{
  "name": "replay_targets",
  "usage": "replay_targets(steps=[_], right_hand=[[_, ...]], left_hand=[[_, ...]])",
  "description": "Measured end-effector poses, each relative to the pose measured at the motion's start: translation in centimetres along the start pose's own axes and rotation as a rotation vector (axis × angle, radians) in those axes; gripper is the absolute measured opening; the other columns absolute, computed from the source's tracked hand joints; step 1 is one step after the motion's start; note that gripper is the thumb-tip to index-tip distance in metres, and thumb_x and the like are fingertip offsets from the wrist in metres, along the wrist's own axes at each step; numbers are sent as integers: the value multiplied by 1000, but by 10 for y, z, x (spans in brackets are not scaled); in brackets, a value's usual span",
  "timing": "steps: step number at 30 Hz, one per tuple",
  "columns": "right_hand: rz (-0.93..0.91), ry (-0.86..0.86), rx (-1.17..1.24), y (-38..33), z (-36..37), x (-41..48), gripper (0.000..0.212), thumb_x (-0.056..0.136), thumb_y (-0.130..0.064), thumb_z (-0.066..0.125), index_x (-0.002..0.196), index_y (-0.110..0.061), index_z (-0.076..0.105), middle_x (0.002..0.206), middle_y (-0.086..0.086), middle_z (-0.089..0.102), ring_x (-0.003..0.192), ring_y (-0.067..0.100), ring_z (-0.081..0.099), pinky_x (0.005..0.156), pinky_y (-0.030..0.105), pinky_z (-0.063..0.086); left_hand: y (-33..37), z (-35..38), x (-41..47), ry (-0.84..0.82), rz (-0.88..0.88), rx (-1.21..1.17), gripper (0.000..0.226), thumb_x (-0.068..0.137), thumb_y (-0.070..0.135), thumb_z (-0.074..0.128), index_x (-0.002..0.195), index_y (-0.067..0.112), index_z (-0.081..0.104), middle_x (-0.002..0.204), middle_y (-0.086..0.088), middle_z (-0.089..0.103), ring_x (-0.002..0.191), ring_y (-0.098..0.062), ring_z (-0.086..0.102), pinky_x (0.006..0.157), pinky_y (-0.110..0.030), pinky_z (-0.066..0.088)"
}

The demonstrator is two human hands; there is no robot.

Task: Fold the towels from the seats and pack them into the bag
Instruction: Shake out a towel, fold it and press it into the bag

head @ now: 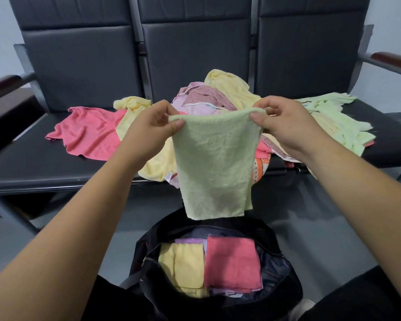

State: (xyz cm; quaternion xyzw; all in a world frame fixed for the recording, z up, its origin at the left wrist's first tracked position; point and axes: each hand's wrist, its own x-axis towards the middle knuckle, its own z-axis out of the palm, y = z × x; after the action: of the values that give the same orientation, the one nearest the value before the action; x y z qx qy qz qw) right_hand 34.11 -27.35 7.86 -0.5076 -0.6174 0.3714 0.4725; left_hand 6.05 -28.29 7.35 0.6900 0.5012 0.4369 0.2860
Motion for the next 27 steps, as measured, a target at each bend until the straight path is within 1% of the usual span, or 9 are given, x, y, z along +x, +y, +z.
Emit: replay_targets(steps=[2, 5, 11, 14, 16, 18, 20, 24, 27], right_hand=[[50, -15, 166, 3, 1, 4, 15, 96, -6, 65, 89, -18, 68, 93, 8, 65, 83, 17, 64, 82, 33, 55], [132, -48, 311, 6, 5, 4, 16, 101, -3, 56, 91, -13, 64, 95, 12, 66, 88, 23, 64, 88, 43, 55], [41, -22, -35, 9, 10, 2, 32, 101, -4, 49, 89, -25, 71, 103, 2, 68, 96, 18, 63, 83, 34, 50], [74, -80, 165, 0, 14, 3, 26, 99, -8, 51, 90, -17, 74, 105, 9, 69, 99, 23, 63, 86, 38, 49], [103, -211, 297, -12, 13, 0, 16, 98, -26, 64, 93, -13, 73, 97, 1, 68, 90, 15, 64, 79, 30, 50], [65, -371, 82, -15, 9, -5, 25, 85, -35, 77, 103, -17, 75, 103, -7, 72, 91, 6, 69, 76, 21, 53], [43, -427, -118, -12, 9, -11, 32, 78, -25, 83, 107, -13, 77, 107, 1, 77, 92, 7, 72, 73, 19, 55], [113, -351, 313, -11, 13, -11, 20, 73, -4, 78, 94, -5, 77, 95, 11, 77, 88, 20, 74, 75, 29, 58], [221, -306, 617, -17, 7, -5, 44, 79, -7, 72, 123, -1, 68, 119, 15, 73, 109, 27, 71, 83, 36, 60]], left_hand=[[1, 0, 0, -39, -37, -132, 16, 97, 21, 64, 86, 17, 54, 84, -9, 63, 83, -20, 59, 85, -50, 54], [4, 5, -2, -60, -61, -127, 13, 101, 15, 61, 91, 13, 53, 88, -25, 69, 85, -25, 67, 89, -57, 57], [7, 8, -4, -94, -49, -111, 24, 91, 16, 72, 85, 11, 50, 90, -33, 68, 84, -30, 70, 86, -51, 59], [7, 9, -4, -83, -38, -176, 23, 92, 15, 71, 84, 11, 50, 90, -33, 68, 88, -35, 71, 86, -47, 61], [6, 8, -4, -71, -47, -237, 21, 93, 13, 69, 84, 13, 51, 88, -26, 66, 84, -26, 69, 84, -43, 61], [5, 8, -5, -90, -59, -300, 20, 90, 14, 71, 84, 13, 51, 85, -19, 66, 81, -21, 67, 80, -37, 60], [4, 10, -5, -118, -75, -374, 24, 86, 16, 76, 82, 14, 52, 83, -15, 66, 81, -21, 66, 79, -36, 58], [0, 21, -10, -227, -98, -594, 18, 86, 10, 71, 102, 12, 62, 98, -7, 72, 91, -18, 69, 83, -32, 55], [-3, 36, -25, -498, -248, -340, 34, 87, 5, 73, 119, 12, 67, 108, 3, 77, 99, -11, 73, 78, -21, 54]])
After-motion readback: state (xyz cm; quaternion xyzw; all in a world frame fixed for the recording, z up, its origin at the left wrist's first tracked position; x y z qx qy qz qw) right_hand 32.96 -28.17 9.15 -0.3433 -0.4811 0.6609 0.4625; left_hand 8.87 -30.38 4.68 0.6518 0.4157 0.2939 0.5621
